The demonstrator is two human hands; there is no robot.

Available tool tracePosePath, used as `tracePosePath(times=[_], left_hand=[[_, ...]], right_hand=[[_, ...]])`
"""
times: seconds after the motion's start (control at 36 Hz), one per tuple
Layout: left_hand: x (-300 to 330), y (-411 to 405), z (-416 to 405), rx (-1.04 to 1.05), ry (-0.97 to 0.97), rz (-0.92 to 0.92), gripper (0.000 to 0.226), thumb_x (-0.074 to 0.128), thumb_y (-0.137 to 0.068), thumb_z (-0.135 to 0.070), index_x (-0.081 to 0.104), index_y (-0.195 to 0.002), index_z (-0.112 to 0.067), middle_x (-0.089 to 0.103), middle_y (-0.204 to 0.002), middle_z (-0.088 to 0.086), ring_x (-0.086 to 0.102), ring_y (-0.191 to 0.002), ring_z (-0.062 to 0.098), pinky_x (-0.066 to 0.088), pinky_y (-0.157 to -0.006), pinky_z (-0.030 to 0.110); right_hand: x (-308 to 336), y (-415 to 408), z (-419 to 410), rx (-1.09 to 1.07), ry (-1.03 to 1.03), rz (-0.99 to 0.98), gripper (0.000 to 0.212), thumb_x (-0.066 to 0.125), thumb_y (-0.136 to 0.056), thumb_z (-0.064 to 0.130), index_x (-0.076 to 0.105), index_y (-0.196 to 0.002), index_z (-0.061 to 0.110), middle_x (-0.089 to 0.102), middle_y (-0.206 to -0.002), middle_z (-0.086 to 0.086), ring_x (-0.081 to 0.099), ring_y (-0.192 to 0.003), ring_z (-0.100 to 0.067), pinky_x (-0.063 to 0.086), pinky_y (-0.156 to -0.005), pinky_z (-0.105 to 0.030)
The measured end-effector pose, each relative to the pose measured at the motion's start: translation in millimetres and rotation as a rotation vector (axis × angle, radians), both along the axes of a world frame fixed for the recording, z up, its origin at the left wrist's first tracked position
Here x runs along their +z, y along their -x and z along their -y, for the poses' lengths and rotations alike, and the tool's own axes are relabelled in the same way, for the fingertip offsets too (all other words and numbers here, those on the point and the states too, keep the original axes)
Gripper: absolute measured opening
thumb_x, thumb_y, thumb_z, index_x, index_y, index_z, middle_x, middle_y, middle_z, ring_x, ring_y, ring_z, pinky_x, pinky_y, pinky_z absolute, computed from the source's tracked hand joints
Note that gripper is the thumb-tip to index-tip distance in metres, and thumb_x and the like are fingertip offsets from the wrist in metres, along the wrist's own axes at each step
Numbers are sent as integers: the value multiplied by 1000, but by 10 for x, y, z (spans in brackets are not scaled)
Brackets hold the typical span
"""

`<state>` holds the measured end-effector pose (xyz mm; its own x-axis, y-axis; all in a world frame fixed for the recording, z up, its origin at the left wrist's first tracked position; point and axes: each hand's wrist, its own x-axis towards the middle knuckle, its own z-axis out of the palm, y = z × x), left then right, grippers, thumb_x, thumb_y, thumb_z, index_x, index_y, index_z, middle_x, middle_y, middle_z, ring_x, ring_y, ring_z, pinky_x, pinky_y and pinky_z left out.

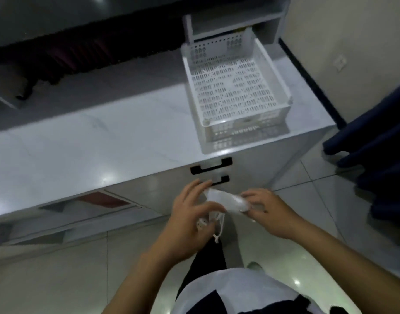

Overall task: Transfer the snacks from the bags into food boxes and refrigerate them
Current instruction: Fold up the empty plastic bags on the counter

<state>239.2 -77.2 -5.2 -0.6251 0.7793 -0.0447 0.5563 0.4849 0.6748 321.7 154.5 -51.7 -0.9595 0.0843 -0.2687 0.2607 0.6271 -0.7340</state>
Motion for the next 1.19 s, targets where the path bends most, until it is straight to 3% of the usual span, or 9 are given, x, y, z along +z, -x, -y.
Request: tracePosePath(times=[0.08, 0.22, 0.42, 0.5, 0.58, 0.69, 0.75, 0.97, 1.19], left_hand=[[-33, -307, -259, -286, 182, -34, 42, 61, -90, -28, 60, -129, -46, 17, -165, -13, -6, -154, 10, 5, -125, 39], [-91, -670, -729, -560, 236, -36, 53, 59, -90, -25, 53, -140, -42, 30, -162, -12, 10, -153, 15, 10, -122, 36], [-168, -1068, -1387, -750, 233, -39, 56, 58, -88, -24, 52, -143, -34, 52, -147, -9, 34, -141, 16, 11, -112, 15], [-237, -1094, -1625, -734, 255, -53, 57, 56, -90, -26, 49, -147, -26, 56, -144, -2, 40, -136, 17, 10, -111, 7], [-357, -1022, -1913, -662, 311, -42, 62, 58, -94, -31, 40, -153, -23, 53, -148, 0, 41, -139, 16, 29, -115, 22], [-579, -898, -2446, -573, 347, 0, 65, 56, -98, -42, 35, -155, -20, 51, -149, 3, 47, -133, 20, 39, -110, 34], [-698, -811, -2754, -555, 363, 27, 64, 51, -101, -44, 32, -156, -19, 52, -147, 6, 49, -130, 23, 40, -107, 36], [-1000, -427, -3928, -510, 351, 53, 77, 47, -98, -57, 13, -160, -27, 34, -161, 5, 33, -144, 28, 31, -117, 41], [-1004, -53, -4908, -546, 377, -31, 79, 48, -98, -54, 14, -161, -22, 32, -162, 7, 30, -146, 31, 25, -121, 43]], right_hand=[[62, -524, -284, 31, 33, 73, 31, 71, -93, 28, 73, -121, 14, 59, -134, 3, 49, -119, -5, 36, -90, -3], [117, -1161, -634, 4, 104, 144, 29, 68, -94, 30, 74, -119, 18, 53, -139, 6, 47, -124, -5, 45, -101, -25], [46, -1850, -1048, -204, 170, 103, 31, 70, -93, 23, 70, -123, 18, 54, -119, 18, 48, -101, 15, 34, -84, 4], [-24, -2005, -1242, -402, 97, 70, 48, 72, -91, 30, 58, -137, 30, 49, -134, 18, 43, -126, -1, 35, -101, -14], [-158, -2075, -1434, -606, 24, 74, 55, 69, -92, 36, 50, -144, 29, 46, -150, 8, 43, -136, -16, 35, -113, -34], [-369, -2036, -1626, -757, 182, 118, 54, 67, -94, 35, 49, -144, 25, 45, -152, 5, 41, -135, -9, 30, -109, -22], [-433, -1969, -1750, -816, 183, 135, 56, 66, -95, 36, 47, -146, 24, 42, -155, 2, 38, -140, -11, 30, -115, -27], [-451, -1639, -2454, -809, -163, 376, 70, 44, -97, 62, 19, -157, 37, 9, -168, 3, 3, -154, -21, 11, -122, -45], [-335, -1260, -3243, -870, -224, 389, 69, 43, -97, 61, 20, -157, 36, 8, -168, 2, 0, -154, -19, 7, -122, -42]])
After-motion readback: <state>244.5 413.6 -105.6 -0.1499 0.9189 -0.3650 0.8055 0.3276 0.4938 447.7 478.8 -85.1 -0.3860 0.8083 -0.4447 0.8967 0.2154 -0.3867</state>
